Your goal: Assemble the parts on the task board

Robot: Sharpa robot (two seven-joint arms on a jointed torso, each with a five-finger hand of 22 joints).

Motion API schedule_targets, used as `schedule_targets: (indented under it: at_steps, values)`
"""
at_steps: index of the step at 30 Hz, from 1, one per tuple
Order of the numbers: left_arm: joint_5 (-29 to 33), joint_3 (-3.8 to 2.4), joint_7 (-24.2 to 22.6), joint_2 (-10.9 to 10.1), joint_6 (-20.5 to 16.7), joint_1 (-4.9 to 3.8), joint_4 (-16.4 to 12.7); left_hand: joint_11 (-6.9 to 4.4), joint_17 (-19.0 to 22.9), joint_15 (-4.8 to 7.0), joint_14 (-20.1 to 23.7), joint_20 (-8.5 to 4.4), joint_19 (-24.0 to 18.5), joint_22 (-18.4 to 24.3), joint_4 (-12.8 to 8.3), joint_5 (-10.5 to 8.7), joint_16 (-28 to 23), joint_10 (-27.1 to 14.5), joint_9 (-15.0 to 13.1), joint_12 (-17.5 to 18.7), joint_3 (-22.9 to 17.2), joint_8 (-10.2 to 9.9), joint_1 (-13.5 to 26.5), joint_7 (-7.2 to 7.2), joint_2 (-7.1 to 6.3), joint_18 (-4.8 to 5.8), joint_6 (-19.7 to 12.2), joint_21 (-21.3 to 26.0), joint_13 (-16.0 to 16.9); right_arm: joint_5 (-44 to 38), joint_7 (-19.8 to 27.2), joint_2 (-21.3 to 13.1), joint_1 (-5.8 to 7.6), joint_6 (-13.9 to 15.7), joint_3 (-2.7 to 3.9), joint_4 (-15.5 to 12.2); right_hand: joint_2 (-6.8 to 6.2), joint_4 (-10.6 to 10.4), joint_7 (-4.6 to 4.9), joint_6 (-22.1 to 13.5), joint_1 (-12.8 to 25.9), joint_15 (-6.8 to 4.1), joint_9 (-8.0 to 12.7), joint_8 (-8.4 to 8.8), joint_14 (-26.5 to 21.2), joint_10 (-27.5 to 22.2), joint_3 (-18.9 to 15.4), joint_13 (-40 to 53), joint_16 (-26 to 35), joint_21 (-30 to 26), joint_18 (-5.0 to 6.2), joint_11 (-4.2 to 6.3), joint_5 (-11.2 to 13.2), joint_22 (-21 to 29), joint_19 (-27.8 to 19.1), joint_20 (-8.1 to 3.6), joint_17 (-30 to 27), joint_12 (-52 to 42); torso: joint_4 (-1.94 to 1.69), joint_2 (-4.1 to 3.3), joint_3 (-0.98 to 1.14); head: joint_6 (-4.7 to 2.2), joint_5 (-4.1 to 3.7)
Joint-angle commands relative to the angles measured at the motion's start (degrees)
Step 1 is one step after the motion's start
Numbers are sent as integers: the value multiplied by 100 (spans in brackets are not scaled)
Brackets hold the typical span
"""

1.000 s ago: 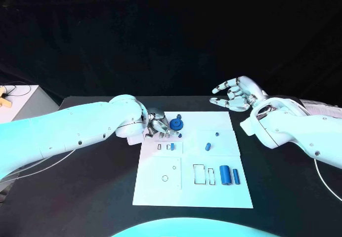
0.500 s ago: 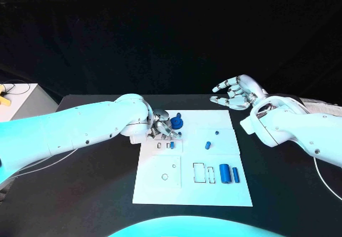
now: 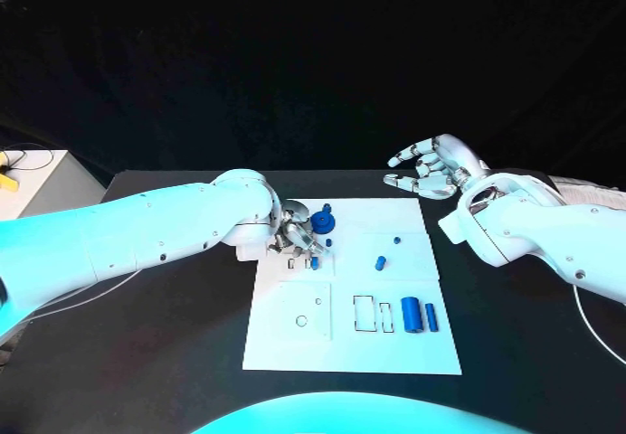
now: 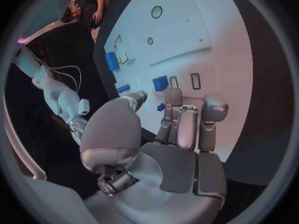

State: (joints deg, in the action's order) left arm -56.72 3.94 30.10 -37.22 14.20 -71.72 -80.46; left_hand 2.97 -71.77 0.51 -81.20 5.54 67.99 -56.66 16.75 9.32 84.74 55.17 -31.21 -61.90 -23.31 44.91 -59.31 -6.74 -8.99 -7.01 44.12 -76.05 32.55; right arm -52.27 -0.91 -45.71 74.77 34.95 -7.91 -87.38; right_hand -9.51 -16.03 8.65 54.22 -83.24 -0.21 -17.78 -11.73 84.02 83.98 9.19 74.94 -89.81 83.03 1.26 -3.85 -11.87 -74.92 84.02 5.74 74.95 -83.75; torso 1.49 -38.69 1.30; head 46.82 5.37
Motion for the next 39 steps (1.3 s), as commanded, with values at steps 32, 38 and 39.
schedule_targets:
  at_steps: [32, 38, 39]
  values:
    - [236, 87, 15, 104, 394, 2, 108, -50, -122, 24, -69, -6, 30, -88, -122, 4, 73, -75, -278, -64, -121, 122, -539, 36, 277, 47, -122, -84, 39, 2, -16, 36, -16, -123, -13, 30, 31, -28, 21, -37, 64, 25, -12, -13, 595, 54, 38, 966, -16, -38, 64, -28, -43, -1019, 197, 28, 1497, 26, 0, 3, 7, 98, -9]
    - [296, 88, 13, 107, 371, 2, 109, -61, -144, 33, -76, -12, 31, -104, -160, 6, 76, -75, -323, -57, -239, 110, -680, 47, 327, 49, -126, -95, 37, 1, -16, 43, -23, -129, -16, 38, 31, -28, 21, -37, 64, 25, -12, -13, 595, 54, 38, 966, -16, -38, 64, -28, -43, -1019, 197, 28, 1497, 26, -2, 2, 8, 103, -7]
    - [312, 88, 12, 107, 357, 2, 109, -65, -149, 36, -78, -15, 27, -101, -175, 5, 76, -76, -335, -53, -285, 105, -722, 51, 343, 48, -128, -95, 35, 1, -16, 45, -24, -131, -17, 39, 31, -28, 21, -37, 64, 25, -12, -13, 595, 54, 38, 966, -16, -38, 64, -28, -43, -1019, 197, 28, 1497, 26, -2, 1, 8, 103, -6]
